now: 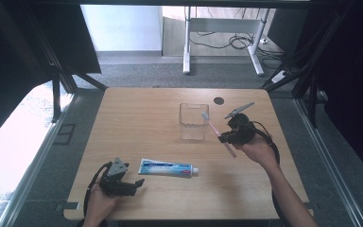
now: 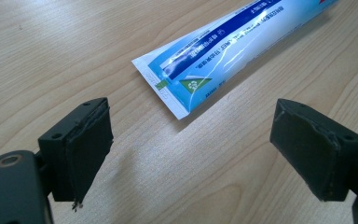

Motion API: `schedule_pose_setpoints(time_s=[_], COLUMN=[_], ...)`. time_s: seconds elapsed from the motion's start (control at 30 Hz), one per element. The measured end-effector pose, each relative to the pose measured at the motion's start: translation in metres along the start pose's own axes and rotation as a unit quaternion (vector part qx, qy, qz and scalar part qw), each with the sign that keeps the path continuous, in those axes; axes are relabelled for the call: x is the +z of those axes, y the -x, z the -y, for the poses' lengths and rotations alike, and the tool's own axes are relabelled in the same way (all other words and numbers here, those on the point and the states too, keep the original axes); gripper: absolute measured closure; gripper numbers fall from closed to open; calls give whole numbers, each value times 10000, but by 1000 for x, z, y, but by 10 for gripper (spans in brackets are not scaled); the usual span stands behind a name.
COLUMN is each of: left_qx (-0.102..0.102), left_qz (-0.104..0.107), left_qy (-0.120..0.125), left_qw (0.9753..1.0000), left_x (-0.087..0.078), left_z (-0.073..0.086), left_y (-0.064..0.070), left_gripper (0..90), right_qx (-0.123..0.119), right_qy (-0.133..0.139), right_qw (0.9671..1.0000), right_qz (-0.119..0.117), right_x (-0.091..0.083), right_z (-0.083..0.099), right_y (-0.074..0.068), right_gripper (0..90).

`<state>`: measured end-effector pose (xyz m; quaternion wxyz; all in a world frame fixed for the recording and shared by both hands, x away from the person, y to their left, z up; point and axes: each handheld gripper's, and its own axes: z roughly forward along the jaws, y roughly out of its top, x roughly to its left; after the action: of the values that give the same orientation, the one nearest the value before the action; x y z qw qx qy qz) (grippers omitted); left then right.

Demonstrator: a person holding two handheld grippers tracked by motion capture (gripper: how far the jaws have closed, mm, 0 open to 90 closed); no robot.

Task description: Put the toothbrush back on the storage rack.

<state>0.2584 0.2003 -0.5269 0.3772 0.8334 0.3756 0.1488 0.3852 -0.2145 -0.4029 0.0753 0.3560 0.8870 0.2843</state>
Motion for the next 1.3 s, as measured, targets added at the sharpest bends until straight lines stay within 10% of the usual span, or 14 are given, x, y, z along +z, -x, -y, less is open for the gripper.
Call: schedule_pose_setpoints(time_s=[1.3], left_qx=[77], left_qz=[-50], left_qy=[-49], left_qw=[9999], left_x=[0], left_z=[-1], left_y=[0], left_gripper=[134], right_qx=[120], right_qy=[861], right_qw=[9962], right_qz=[62], right_x=[18], right_z=[-60], right_y=[2], right_gripper=[788])
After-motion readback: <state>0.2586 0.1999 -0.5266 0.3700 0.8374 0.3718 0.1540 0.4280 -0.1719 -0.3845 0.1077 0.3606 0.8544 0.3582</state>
